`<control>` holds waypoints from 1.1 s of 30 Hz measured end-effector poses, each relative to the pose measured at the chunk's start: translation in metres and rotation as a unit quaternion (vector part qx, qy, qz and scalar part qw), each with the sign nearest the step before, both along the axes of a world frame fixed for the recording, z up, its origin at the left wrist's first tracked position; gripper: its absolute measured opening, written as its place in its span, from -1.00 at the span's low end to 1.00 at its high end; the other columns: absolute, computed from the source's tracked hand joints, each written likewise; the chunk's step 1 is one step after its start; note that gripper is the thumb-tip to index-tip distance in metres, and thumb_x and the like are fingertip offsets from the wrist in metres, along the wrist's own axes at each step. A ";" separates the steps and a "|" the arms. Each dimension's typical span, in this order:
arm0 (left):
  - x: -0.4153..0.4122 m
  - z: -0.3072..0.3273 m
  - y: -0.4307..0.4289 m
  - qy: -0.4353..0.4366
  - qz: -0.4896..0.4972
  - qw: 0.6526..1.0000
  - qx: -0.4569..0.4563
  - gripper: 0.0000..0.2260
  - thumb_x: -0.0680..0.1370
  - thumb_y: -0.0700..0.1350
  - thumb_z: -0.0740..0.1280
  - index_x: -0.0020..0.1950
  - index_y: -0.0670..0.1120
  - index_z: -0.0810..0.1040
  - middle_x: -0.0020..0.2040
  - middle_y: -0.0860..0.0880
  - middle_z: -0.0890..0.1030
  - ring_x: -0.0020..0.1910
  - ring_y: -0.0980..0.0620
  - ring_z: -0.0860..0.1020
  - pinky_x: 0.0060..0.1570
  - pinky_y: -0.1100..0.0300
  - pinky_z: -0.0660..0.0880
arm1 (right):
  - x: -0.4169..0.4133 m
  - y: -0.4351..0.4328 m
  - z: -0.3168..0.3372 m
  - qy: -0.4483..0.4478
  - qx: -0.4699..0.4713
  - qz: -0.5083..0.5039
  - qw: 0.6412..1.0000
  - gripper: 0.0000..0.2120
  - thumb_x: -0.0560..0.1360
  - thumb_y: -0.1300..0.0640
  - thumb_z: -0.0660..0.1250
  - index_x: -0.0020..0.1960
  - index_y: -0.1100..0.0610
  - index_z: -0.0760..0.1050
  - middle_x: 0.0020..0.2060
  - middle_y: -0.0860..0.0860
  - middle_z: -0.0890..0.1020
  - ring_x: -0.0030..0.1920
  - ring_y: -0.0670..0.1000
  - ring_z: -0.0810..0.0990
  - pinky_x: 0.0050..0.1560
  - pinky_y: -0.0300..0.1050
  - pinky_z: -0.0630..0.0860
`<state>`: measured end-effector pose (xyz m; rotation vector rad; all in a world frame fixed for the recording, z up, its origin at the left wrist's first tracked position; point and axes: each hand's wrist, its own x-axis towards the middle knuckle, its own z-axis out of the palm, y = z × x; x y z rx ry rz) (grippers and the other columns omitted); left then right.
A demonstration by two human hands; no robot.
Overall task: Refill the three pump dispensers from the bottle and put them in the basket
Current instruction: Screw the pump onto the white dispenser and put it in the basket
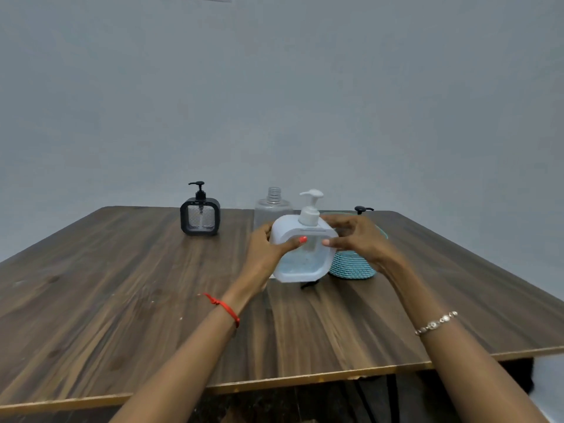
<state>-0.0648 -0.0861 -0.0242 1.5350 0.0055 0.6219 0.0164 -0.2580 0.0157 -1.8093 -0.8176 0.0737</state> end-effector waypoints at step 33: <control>0.194 0.015 -0.037 0.072 -0.047 0.952 0.293 -0.50 0.54 -0.29 0.20 0.48 -0.16 0.20 0.41 -0.15 0.37 0.37 -0.14 0.36 0.36 -0.03 0.31 | 0.186 -0.048 0.015 0.029 -0.081 -0.135 0.987 -0.59 0.46 0.44 0.27 0.26 0.17 0.47 0.18 0.18 0.56 -0.07 0.07 0.58 -0.07 -0.05 0.54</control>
